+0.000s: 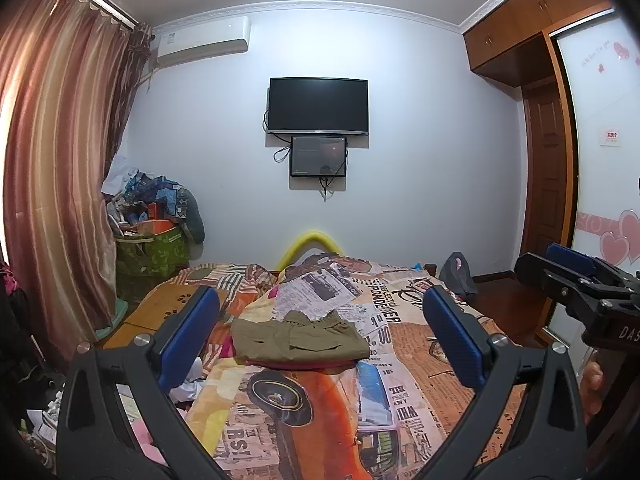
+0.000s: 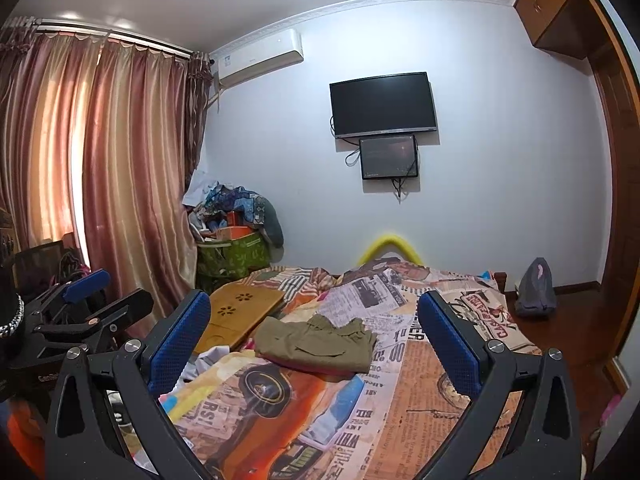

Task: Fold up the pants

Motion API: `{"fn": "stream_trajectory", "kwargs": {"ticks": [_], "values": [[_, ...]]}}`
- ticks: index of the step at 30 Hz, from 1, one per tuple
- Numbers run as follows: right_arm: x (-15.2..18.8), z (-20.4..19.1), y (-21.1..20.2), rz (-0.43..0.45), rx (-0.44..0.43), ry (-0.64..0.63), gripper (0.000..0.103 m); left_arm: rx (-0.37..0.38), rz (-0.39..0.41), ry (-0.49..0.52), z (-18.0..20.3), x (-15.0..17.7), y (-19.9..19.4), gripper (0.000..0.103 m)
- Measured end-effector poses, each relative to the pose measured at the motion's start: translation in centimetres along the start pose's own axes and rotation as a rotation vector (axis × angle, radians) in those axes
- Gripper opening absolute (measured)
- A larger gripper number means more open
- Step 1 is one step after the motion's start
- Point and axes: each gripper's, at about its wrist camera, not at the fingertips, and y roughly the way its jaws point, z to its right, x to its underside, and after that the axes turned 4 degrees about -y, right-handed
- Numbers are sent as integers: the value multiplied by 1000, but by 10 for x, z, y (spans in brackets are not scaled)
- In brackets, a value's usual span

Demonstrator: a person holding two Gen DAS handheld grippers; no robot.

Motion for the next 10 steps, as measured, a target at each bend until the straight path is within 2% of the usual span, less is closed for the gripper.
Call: {"fn": "stream_trajectory", "kwargs": {"ticks": [10], "values": [[1,0,1,-4,3,2,103,3,-2,0,-1,0,1,103]]}}
